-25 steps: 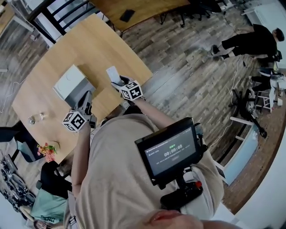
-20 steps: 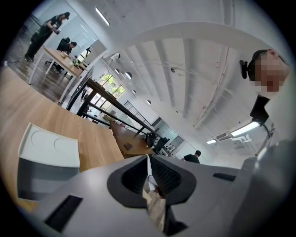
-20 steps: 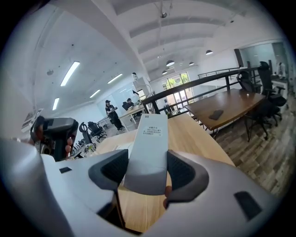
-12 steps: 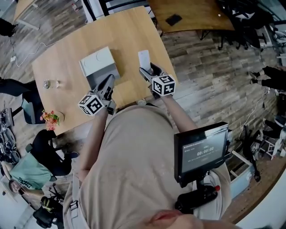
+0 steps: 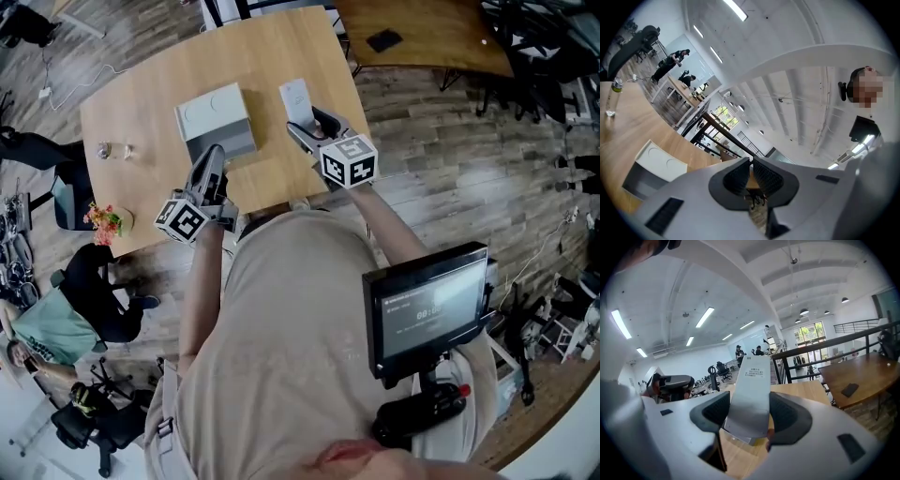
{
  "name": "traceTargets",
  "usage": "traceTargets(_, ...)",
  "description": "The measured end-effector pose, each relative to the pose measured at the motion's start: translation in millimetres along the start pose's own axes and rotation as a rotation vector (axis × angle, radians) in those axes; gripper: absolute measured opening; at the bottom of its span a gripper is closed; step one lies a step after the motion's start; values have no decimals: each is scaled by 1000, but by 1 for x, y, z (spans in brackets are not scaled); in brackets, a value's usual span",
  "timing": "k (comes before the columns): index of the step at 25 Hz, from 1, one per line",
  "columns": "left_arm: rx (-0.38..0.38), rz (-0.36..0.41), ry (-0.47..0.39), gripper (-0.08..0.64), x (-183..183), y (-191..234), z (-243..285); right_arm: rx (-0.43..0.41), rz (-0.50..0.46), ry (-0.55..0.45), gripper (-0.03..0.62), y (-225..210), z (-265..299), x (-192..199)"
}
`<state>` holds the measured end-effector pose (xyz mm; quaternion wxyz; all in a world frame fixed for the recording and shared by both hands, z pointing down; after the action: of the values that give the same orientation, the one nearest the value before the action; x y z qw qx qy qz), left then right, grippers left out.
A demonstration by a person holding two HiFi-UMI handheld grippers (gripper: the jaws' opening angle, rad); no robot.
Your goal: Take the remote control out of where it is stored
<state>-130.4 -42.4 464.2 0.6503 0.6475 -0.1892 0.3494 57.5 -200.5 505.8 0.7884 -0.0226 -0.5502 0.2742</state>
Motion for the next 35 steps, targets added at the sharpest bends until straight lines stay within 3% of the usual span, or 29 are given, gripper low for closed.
traceTargets(11, -69, -2, -89, 6, 3, -16, -35, -68, -80, -16, 273, 21, -18, -39)
traceTargets(20, -79, 58, -56, 6, -18, -4, -56, -69, -243, 10, 273, 60, -1, -48)
traceTargets(35, -77, 68, -4, 6, -56, 47, -93, -6, -308, 42, 273, 104, 48, -42)
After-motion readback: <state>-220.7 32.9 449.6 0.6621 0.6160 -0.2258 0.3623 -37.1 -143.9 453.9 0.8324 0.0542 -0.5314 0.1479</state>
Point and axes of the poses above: the fingertips, and each gripper's own axes: z forward along the fingers, y to its left, x out of its underside, the point moved 5 cm from there along -z, backward along the fingers, and after that the axes turned 3 degrees about y, right-handed, at the moved point
